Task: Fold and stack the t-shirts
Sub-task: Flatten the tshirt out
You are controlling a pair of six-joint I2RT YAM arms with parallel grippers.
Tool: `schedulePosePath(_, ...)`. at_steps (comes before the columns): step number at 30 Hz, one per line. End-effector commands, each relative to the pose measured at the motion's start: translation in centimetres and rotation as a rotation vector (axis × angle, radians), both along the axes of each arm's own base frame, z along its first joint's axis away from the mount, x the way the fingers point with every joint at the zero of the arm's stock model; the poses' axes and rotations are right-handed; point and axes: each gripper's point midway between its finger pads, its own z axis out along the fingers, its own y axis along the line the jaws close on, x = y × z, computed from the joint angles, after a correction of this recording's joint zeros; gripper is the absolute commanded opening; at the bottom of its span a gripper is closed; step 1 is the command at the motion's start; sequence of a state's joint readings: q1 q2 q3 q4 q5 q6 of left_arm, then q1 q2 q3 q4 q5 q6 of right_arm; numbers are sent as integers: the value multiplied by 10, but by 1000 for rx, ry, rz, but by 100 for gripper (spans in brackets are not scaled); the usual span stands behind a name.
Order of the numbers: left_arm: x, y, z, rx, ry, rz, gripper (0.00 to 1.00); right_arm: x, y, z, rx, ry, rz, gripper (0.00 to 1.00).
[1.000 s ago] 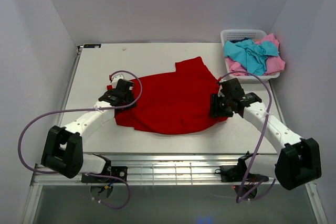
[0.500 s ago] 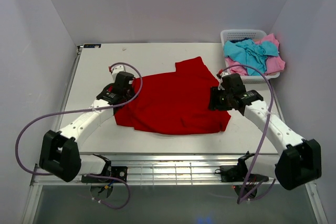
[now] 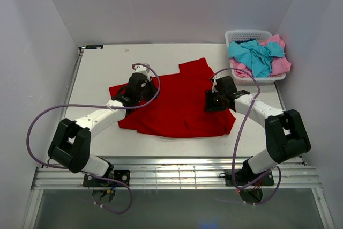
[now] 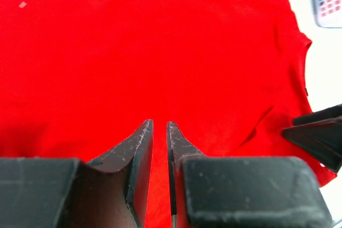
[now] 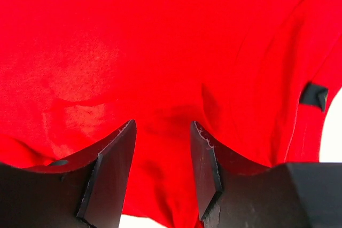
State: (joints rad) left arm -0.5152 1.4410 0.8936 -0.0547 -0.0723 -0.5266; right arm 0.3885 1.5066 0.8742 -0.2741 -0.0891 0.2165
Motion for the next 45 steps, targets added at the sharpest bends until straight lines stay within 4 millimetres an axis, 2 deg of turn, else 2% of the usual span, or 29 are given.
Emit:
schedulePosePath(1,13,-26,23,-55,-90,-90,27,23,9,8,3,-81,36,51)
schedulePosePath(5,14,-48,16,-65,-85,-167,27,30,5,3,-33,-82,28,50)
schedulePosePath(6,15,-54,7,-55,-71,-182,27,31,4,2,-36,-80,29,51)
schedulePosePath(11,21,-69,-7,-27,-53,-206,26,36,5,-2,-51,-78,37,50)
schedulePosePath(12,22,-69,-15,-16,-41,-203,25,37,5,-3,-55,-75,37,50)
schedulePosePath(20,27,-69,-40,36,12,-192,24,42,4,-4,-73,-86,46,50)
schedulePosePath(31,29,-62,-57,85,53,-157,23,34,3,-16,-78,-48,53,50)
schedulePosePath(35,31,-61,-62,95,70,-144,23,27,5,-18,-64,-28,70,32)
schedulePosePath(36,28,-59,-69,108,97,-144,22,25,4,-20,-66,-18,74,29)
schedulePosePath(39,29,-59,-74,113,112,-138,22,21,4,-21,-67,-1,81,19)
schedulePosePath(44,30,-59,-81,123,129,-133,21,10,6,-16,-45,26,103,12)
schedulePosePath(45,33,-61,-80,124,128,-132,21,8,9,-6,-25,11,112,11)
